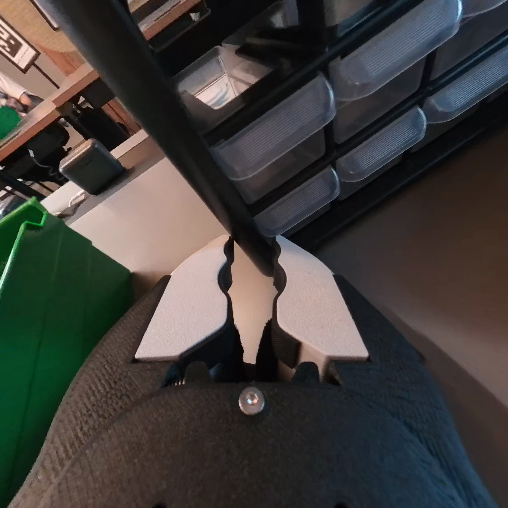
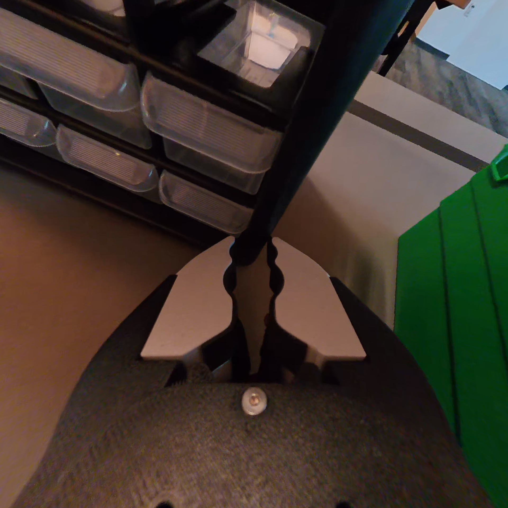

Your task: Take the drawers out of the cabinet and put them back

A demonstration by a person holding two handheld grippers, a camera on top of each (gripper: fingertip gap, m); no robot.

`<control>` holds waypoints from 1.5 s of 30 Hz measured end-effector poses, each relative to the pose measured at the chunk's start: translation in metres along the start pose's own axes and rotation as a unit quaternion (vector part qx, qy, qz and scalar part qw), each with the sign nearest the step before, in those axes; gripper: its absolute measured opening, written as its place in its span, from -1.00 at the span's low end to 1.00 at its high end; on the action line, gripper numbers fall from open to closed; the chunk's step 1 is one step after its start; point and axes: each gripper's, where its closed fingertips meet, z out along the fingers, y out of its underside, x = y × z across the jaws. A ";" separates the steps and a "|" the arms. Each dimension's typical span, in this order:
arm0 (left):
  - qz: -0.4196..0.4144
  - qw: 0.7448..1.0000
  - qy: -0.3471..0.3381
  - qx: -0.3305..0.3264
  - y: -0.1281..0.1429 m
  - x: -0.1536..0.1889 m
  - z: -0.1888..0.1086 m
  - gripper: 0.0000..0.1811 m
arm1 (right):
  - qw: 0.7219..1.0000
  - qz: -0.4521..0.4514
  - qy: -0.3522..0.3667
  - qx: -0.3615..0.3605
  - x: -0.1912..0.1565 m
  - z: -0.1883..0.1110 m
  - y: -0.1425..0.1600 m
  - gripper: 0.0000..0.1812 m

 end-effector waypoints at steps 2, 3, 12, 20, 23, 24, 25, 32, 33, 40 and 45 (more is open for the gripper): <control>0.000 1.000 -0.003 -0.002 -0.001 -0.004 0.007 -0.71 | 1.000 0.001 0.002 0.004 0.001 0.005 -0.003 -0.78; 0.000 1.000 -0.004 -0.003 -0.002 -0.006 0.010 -0.71 | 1.000 0.005 0.003 0.004 0.002 0.008 -0.004 -0.78; 0.008 1.000 -0.020 -0.006 -0.008 -0.019 0.036 -0.71 | 0.999 0.016 0.029 -0.001 0.012 0.033 -0.015 -0.78; 0.014 0.999 -0.034 -0.010 -0.013 -0.033 0.059 -0.71 | 0.999 0.014 0.042 -0.004 0.019 0.058 -0.028 -0.78; 0.009 0.999 -0.035 -0.012 -0.014 -0.039 0.068 -0.71 | 0.999 0.014 0.038 -0.003 0.021 0.068 -0.033 -0.78; 0.008 0.999 -0.037 -0.013 -0.014 -0.041 0.071 -0.71 | 0.999 0.013 0.035 -0.002 0.021 0.071 -0.035 -0.78; 0.008 0.999 -0.040 -0.014 -0.014 -0.043 0.073 -0.71 | 0.999 0.013 0.031 -0.001 0.021 0.075 -0.037 -0.78; 0.004 0.998 -0.053 -0.022 -0.017 -0.059 0.094 -0.71 | 1.000 0.011 0.026 0.000 0.025 0.101 -0.051 -0.78; 0.005 0.998 -0.056 -0.023 -0.017 -0.061 0.097 -0.71 | 1.000 0.013 0.026 -0.001 0.026 0.105 -0.053 -0.78; -0.006 0.998 -0.051 -0.028 -0.017 -0.064 0.103 -0.71 | 0.999 0.017 0.029 -0.003 0.028 0.115 -0.057 -0.79; -0.017 0.998 -0.050 -0.033 -0.016 -0.066 0.107 -0.72 | 0.999 0.018 0.030 -0.004 0.029 0.121 -0.060 -0.79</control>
